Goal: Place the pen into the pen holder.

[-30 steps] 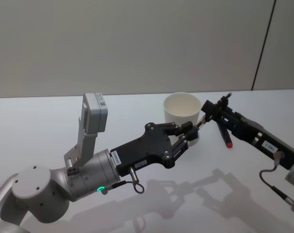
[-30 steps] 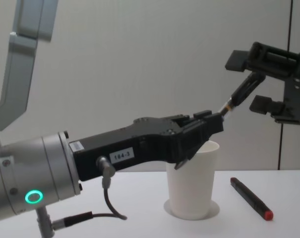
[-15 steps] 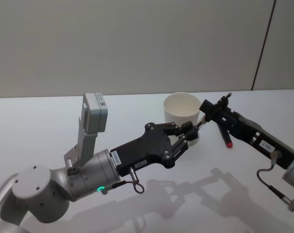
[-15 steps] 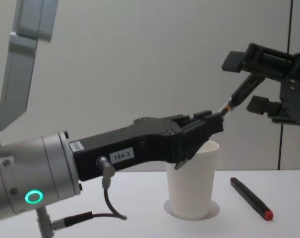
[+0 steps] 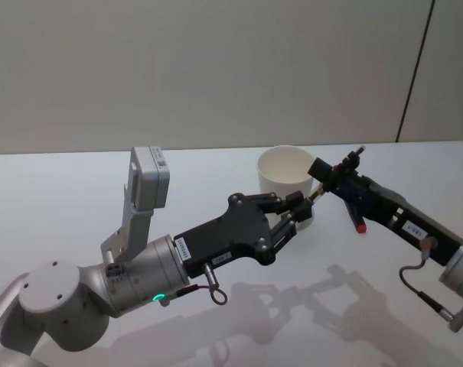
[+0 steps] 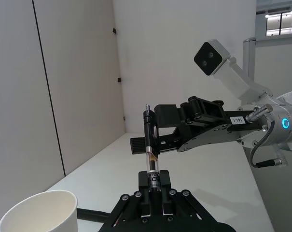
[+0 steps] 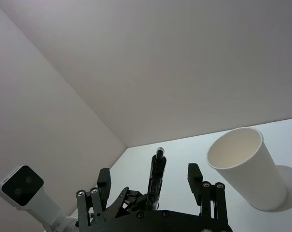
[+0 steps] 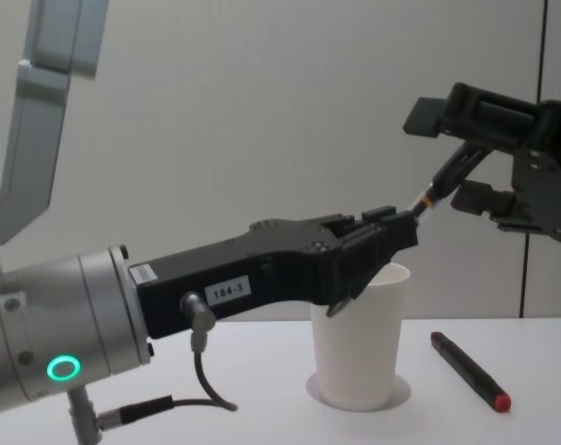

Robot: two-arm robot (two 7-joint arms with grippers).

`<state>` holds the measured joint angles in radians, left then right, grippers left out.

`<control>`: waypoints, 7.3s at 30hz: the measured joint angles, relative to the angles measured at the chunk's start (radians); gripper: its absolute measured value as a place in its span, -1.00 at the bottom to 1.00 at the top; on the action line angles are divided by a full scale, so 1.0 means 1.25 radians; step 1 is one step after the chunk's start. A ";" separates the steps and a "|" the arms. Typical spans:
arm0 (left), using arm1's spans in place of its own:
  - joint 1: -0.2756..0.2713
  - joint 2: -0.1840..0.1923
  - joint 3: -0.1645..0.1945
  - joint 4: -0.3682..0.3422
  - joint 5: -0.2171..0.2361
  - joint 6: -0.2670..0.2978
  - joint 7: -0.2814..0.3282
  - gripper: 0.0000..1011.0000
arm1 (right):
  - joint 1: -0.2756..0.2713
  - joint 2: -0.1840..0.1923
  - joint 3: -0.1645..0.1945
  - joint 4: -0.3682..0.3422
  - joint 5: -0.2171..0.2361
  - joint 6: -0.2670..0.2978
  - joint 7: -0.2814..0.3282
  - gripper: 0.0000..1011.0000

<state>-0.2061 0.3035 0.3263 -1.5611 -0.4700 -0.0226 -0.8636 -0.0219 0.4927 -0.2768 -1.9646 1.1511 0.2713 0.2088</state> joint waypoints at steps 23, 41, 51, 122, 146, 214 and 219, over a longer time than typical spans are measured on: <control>0.000 0.000 0.000 0.000 0.000 0.000 0.000 -0.73 | 0.004 0.000 -0.004 0.003 -0.002 0.001 0.001 -0.23; 0.000 0.000 0.000 0.000 0.000 0.000 0.000 -0.73 | 0.005 0.000 -0.005 0.003 -0.002 0.001 0.001 -0.74; 0.000 0.000 0.000 0.000 0.000 0.000 0.000 -0.58 | 0.005 0.000 -0.005 0.003 -0.002 0.001 0.002 -0.74; 0.000 0.000 0.000 0.000 0.000 0.000 0.000 0.98 | -0.003 0.078 0.043 0.035 -0.018 -0.130 -0.008 -0.74; 0.000 0.000 0.000 0.000 0.000 0.000 0.000 0.98 | 0.095 0.014 0.019 0.083 -0.196 -0.202 0.066 -0.74; 0.000 0.000 0.000 0.000 0.000 0.000 0.000 0.98 | 0.274 -0.202 -0.101 0.342 -0.765 -0.191 0.015 -0.74; 0.000 0.000 0.000 0.000 0.000 0.000 0.000 0.98 | 0.277 -0.208 -0.103 0.349 -0.766 -0.183 0.017 -0.59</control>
<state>-0.2061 0.3035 0.3263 -1.5611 -0.4700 -0.0226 -0.8636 0.3248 0.2330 -0.4051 -1.5283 0.1932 0.0427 0.2305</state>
